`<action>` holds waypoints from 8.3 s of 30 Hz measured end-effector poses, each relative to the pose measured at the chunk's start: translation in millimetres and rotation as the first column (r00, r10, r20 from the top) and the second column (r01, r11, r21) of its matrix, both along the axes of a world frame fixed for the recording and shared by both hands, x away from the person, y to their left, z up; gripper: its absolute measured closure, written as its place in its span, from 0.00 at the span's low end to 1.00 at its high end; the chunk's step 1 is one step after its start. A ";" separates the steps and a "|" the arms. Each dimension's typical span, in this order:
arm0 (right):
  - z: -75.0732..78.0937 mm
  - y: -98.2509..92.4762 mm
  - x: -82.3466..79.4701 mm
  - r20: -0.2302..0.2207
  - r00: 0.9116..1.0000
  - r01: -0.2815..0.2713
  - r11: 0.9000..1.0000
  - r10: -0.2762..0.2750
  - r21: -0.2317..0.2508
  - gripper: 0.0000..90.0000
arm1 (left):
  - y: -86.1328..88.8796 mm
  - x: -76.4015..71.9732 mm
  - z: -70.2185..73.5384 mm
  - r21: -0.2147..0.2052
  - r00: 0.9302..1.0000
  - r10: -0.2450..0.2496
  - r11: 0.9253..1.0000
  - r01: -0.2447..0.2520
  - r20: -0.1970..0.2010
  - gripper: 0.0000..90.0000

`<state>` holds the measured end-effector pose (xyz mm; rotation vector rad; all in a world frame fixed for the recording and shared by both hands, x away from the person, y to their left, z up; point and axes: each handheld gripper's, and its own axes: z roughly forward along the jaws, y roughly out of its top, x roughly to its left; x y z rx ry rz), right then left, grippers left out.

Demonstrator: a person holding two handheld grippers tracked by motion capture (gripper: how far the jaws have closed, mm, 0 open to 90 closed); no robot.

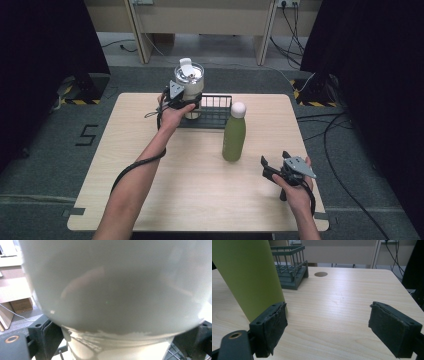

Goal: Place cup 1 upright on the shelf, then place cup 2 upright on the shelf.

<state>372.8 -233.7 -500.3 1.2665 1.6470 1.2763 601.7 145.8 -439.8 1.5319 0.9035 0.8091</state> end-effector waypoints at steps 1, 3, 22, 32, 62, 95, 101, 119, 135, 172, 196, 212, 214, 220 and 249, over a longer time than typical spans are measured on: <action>0.0 0.0 0.0 0.000 1.000 0.000 1.000 0.000 0.000 0.16 | 0.3 0.0 0.0 0.004 1.000 -0.001 1.000 0.001 0.000 0.10; 0.0 0.1 0.0 0.000 1.000 -0.001 1.000 0.001 0.000 0.16 | 0.1 0.1 -0.2 0.007 1.000 -0.002 1.000 0.002 0.003 0.10; -1.1 1.5 0.6 -0.004 1.000 -0.016 1.000 0.016 -0.014 0.16 | -0.4 -7.0 2.6 0.016 1.000 -0.005 1.000 0.004 0.020 0.01; -1.7 2.5 0.7 -0.009 1.000 -0.016 1.000 0.015 -0.011 0.16 | 0.5 -11.0 2.5 0.027 0.999 0.003 1.000 -0.004 0.034 0.00; 2.3 4.6 0.1 0.004 1.000 -0.030 1.000 0.030 0.008 0.16 | 18.1 -37.3 4.7 0.049 0.999 -0.020 0.999 0.019 0.035 0.16; 11.3 9.9 -2.7 0.029 0.999 -0.044 0.999 0.043 0.020 0.14 | 40.2 -71.1 0.9 0.046 0.999 -0.024 0.999 0.022 0.040 0.16; 13.2 9.4 -2.3 0.037 0.998 -0.054 0.998 0.054 0.019 0.12 | 40.3 -77.7 -0.7 0.053 0.998 -0.035 0.998 0.033 0.046 0.16; 26.5 22.0 -7.6 0.071 0.991 -0.119 0.992 0.116 0.037 0.08 | 51.5 -97.5 -1.2 0.053 0.998 -0.035 0.998 0.032 0.052 0.16; 49.2 67.5 15.1 0.125 0.968 -0.220 0.975 0.217 0.017 0.09 | 69.5 -112.7 -1.5 0.068 0.998 -0.028 0.997 0.024 0.060 0.16; 53.0 103.7 64.5 0.102 0.965 -0.239 0.970 0.241 -0.039 0.16 | 84.2 -151.6 -35.1 0.051 0.998 -0.052 0.997 0.050 0.040 0.16; 48.2 109.8 71.8 0.103 0.963 -0.246 0.968 0.250 -0.053 0.24 | 83.7 -153.5 -44.7 0.063 0.998 -0.054 0.997 0.053 0.016 0.16; 59.5 109.2 74.8 0.116 0.963 -0.239 0.970 0.241 -0.030 0.24 | 86.0 -152.2 -45.6 0.048 0.999 -0.042 0.998 0.042 0.008 0.16; 60.3 109.8 75.7 0.121 0.963 -0.240 0.970 0.242 -0.033 0.24 | 86.0 -152.1 -45.6 0.048 0.999 -0.042 0.998 0.042 0.008 0.16; 64.3 112.3 77.0 0.129 0.961 -0.240 0.970 0.243 -0.037 0.24 | 86.7 -152.1 -45.6 0.045 0.999 -0.039 0.998 0.039 0.007 0.16; 85.4 116.3 88.5 0.166 0.962 -0.215 0.976 0.218 -0.032 0.24 | 88.0 -151.3 -47.3 0.039 1.000 -0.028 0.999 0.028 -0.002 0.16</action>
